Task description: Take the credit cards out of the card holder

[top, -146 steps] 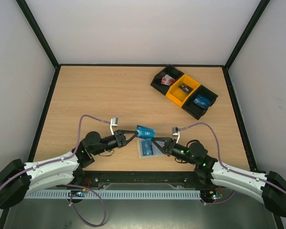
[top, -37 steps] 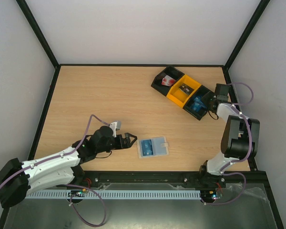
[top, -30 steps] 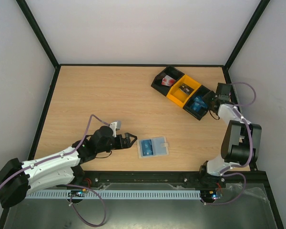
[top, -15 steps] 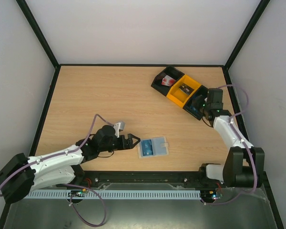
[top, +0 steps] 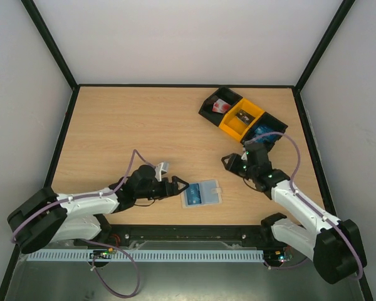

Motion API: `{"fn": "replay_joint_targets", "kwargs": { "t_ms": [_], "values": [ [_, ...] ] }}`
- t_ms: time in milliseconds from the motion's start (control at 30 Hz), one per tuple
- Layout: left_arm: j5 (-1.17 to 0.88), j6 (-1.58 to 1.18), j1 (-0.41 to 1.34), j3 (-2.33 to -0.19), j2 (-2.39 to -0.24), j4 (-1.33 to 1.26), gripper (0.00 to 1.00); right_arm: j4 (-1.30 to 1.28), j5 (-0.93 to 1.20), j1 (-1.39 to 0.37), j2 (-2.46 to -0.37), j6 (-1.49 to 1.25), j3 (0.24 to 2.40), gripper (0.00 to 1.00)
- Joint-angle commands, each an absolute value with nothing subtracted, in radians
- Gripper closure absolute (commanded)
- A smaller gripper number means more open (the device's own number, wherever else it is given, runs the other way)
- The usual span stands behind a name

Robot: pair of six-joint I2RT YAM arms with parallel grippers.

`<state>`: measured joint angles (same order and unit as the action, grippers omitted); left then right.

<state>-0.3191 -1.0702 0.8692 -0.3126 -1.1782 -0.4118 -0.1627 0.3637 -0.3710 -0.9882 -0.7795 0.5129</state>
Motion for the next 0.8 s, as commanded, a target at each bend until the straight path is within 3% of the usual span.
{"fn": "replay_joint_targets", "kwargs": {
  "t_ms": [0, 200, 767],
  "values": [
    [-0.342, -1.073, 0.864, -0.303, -1.214, -0.505, 0.10, -0.090, 0.387, -0.482, -0.951, -0.819, 0.445, 0.65],
    [-0.316, -1.084, 0.864, -0.284, -1.209, -0.500, 0.11, 0.040, 0.414, -0.581, -0.962, -0.867, 0.358, 0.68],
    [-0.195, -1.091, 0.865, -0.214, -1.009, -0.335, 0.13, 0.262, 0.330, -0.841, -1.268, -0.934, 0.353, 0.69]
  ]
}}
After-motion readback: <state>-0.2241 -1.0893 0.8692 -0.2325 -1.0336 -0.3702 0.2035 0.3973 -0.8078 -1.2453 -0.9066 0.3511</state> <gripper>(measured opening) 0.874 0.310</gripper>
